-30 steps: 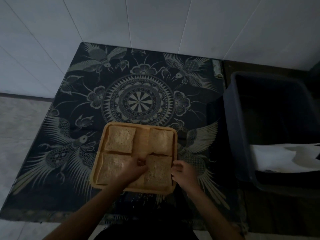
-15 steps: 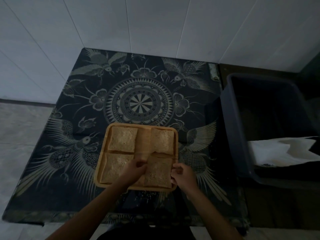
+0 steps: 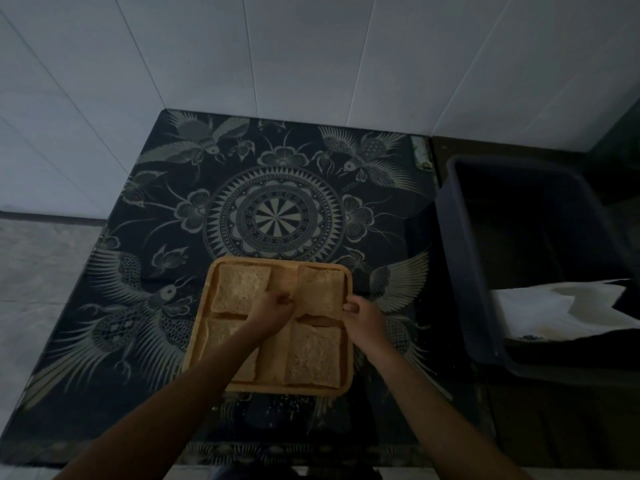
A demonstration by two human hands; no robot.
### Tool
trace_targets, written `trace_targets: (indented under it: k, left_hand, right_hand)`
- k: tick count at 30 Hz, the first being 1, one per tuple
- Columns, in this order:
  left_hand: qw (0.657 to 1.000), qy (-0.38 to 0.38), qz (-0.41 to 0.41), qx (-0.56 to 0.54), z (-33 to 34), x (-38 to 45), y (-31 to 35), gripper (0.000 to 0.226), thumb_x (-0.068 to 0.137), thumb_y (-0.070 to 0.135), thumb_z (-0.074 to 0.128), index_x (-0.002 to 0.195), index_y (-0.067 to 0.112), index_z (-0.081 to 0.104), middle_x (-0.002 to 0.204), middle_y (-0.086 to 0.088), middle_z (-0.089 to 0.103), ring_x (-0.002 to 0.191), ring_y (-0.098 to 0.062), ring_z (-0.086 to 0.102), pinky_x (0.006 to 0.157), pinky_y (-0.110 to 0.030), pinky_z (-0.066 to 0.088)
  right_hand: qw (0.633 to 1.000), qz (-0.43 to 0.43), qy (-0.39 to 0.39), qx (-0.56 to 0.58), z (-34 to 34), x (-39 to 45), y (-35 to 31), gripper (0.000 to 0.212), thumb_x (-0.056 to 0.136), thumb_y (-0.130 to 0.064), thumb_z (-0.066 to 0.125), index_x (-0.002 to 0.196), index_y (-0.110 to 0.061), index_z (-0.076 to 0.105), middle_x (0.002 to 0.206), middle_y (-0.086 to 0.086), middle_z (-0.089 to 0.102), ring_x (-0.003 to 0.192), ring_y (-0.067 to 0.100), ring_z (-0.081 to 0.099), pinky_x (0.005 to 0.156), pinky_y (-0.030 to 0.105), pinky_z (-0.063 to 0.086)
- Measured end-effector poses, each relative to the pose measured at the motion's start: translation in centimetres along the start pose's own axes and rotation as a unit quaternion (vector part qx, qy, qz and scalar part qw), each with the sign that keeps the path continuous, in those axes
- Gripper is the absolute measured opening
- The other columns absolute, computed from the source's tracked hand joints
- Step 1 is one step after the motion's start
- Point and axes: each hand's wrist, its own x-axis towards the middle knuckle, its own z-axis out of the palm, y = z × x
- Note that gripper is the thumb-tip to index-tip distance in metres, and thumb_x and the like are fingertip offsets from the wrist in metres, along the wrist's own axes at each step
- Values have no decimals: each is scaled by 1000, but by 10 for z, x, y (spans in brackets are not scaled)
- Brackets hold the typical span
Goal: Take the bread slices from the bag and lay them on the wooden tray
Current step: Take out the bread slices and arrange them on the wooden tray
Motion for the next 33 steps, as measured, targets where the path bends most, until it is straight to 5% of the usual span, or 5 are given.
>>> trace_targets:
  k: [4, 7, 15, 19, 33]
  left_hand:
    - [1000, -19, -4, -14, 0, 0, -3, 23, 92, 20, 62, 109, 11, 75, 102, -10, 75, 98, -26, 70, 91, -42, 57]
    - [999, -36, -4, -32, -2, -3, -7, 26, 93, 22, 62, 114, 14, 74, 103, -6, 74, 100, -24, 68, 91, -38, 54]
    - [997, -36, 6, -62, 1, -7, -13, 23, 94, 22, 60, 110, 15, 74, 83, 4, 67, 85, -17, 63, 76, -28, 49]
    - [996, -51, -2, -78, 2, -10, -22, 25, 94, 23, 56, 110, 22, 75, 95, 2, 71, 91, -17, 65, 86, -36, 53]
    - [995, -67, 20, -75, 1, -13, -39, 36, 92, 14, 60, 125, 27, 67, 96, 17, 68, 93, -2, 63, 81, -24, 51]
  right_hand:
    - [1000, 14, -12, 16, 6, 0, 3, 47, 96, -30, 68, 138, -12, 58, 115, -4, 64, 90, -1, 59, 66, 11, 43]
    - [999, 31, -18, 20, 7, -2, 7, 42, 98, -22, 63, 138, -13, 58, 113, -7, 62, 82, -11, 51, 62, 9, 39]
    - [1000, 25, -11, 10, 7, -7, 7, 38, 101, -6, 51, 139, -10, 56, 133, 7, 62, 104, 11, 56, 71, 16, 45]
    - [999, 32, -17, 29, 9, -13, 12, 43, 100, -7, 57, 143, -11, 53, 135, 7, 61, 113, 16, 59, 97, 35, 53]
    - [996, 48, -12, 80, 16, -22, 14, 54, 93, -12, 71, 144, -14, 52, 120, -5, 58, 109, 13, 60, 98, 36, 54]
